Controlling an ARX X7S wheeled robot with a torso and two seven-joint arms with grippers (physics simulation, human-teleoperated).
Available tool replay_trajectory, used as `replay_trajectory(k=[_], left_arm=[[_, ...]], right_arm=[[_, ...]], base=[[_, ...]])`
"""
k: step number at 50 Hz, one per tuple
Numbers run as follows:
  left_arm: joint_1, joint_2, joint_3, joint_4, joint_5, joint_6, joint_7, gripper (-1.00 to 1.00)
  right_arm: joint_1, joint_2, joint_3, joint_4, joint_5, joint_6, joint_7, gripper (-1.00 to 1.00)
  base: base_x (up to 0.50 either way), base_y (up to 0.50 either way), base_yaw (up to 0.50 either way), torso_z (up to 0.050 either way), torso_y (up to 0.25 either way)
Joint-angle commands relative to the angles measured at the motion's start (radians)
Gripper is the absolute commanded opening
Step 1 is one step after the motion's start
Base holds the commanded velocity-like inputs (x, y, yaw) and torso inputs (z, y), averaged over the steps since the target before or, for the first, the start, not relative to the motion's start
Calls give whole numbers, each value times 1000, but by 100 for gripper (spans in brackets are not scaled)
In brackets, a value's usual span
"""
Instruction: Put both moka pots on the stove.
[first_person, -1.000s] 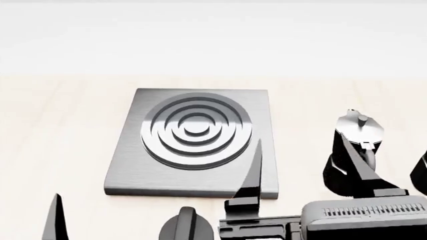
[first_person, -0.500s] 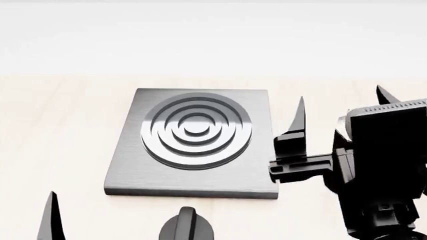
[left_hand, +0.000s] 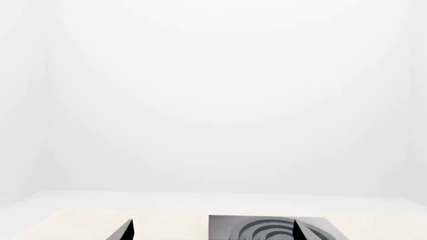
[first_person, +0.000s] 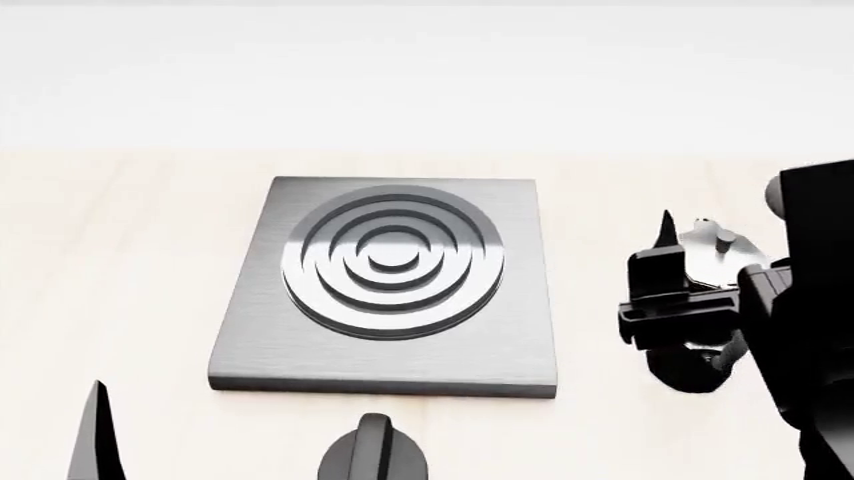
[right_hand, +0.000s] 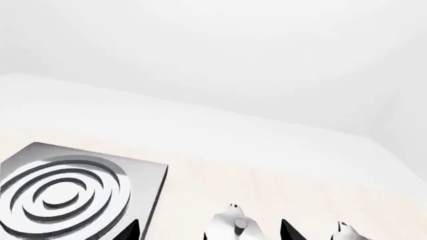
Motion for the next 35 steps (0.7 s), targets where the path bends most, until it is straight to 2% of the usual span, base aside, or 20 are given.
replay_trajectory(k=[1,16,35], left_arm=[[-1,-4,1,0,-3,0,-5,100],[0,-6,5,-7,-2,8,-8,100],[-1,-13,11,10,-7,-6,-18,100]], right_arm=[[31,35,-4,106,13,18,-52,100],[47,50,8,184,43,73,-77,100],[45,30,-30,291,19,19,-103,100]], base=[[0,0,0,0,0],[0,0,0,0,0],[0,0,0,0,0]])
